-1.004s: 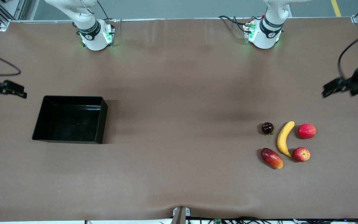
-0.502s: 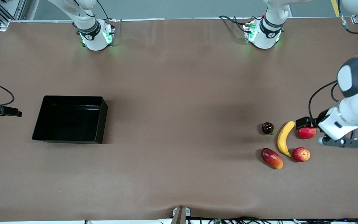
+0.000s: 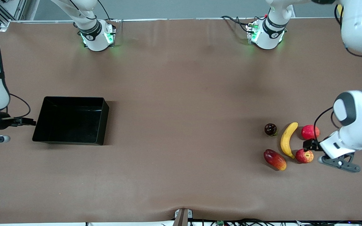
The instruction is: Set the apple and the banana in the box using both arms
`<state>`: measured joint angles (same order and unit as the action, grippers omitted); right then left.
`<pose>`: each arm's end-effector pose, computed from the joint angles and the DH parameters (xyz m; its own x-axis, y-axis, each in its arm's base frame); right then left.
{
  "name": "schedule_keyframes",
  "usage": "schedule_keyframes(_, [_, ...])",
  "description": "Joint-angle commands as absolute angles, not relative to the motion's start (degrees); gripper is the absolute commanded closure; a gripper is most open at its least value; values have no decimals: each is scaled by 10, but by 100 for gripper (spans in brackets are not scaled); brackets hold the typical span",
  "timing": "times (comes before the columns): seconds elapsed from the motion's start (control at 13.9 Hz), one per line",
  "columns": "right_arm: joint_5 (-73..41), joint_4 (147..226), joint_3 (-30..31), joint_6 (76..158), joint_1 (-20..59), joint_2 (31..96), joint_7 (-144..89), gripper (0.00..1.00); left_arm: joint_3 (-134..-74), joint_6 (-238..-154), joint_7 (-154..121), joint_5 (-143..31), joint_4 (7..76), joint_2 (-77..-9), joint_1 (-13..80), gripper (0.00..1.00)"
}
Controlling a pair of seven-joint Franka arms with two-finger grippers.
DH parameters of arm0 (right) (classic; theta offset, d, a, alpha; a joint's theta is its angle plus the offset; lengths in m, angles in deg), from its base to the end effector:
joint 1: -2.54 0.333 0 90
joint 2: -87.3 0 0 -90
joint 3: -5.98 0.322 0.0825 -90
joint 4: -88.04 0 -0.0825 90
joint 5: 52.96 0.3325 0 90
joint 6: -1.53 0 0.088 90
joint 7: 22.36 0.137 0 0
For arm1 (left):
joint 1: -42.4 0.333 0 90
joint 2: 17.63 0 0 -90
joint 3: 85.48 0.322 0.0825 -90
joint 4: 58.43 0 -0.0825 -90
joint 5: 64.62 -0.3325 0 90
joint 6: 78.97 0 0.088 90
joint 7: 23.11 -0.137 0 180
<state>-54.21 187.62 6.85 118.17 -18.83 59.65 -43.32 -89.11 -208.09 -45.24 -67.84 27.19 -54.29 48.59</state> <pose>0.5597 -0.2120 0.2937 0.9842 0.0232 -0.1753 0.0135 -0.9983 -0.0561 0.6861 0.0412 0.3093 0.9295 -0.3526 0.1079 -0.3486 -0.9357 -0.0544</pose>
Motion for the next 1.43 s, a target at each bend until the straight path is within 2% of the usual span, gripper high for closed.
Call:
schedule_keyframes(0.0, [-538, 1931, 80, 1219, -202, 616, -439, 44, -894, -2095, -467, -683, 249, -582, 500, 0])
schedule_keyframes(0.14, [-518, 1948, 79, 1236, -203, 615, -439, 77, -894, -2098, -467, -680, 251, -593, 504, 0])
schedule_keyframes(0.29, [-517, 1948, 79, 1234, -202, 616, -439, 100, -894, -2113, -467, -685, 253, -598, 505, 0])
schedule_keyframes(0.43, [-517, 1948, 79, 1228, -200, 617, -438, 100, -894, -2115, -467, -681, 253, -609, 510, 0])
schedule_keyframes(0.65, [-516, 1926, 83, 1177, -197, 619, -434, 100, -894, -2122, -461, -679, 254, -618, 511, 0])
schedule_keyframes(0.86, [-468, 1842, 84, 1042, -169, 621, -421, 100, -894, -2131, -463, -680, 254, -632, 511, 1])
schedule_keyframes(0.93, [-451, 1807, 84, 995, -157, 618, -404, 100, -894, -2131, -462, -680, 254, -635, 511, 20])
schedule_keyframes(1.0, [-447, 1786, 84, 968, -137, 617, -395, 100, -894, -2131, -460, -682, 254, -636, 508, 54])
schedule_keyframes(1.08, [-444, 1780, 84, 961, -112, 619, -393, 100, -894, -2131, -455, -683, 254, -638, 505, 100])
schedule_keyframes(1.36, [-392, 1765, 84, 962, -26, 619, -344, 100, -895, -2128, -468, -687, 252, -625, 506, 100])
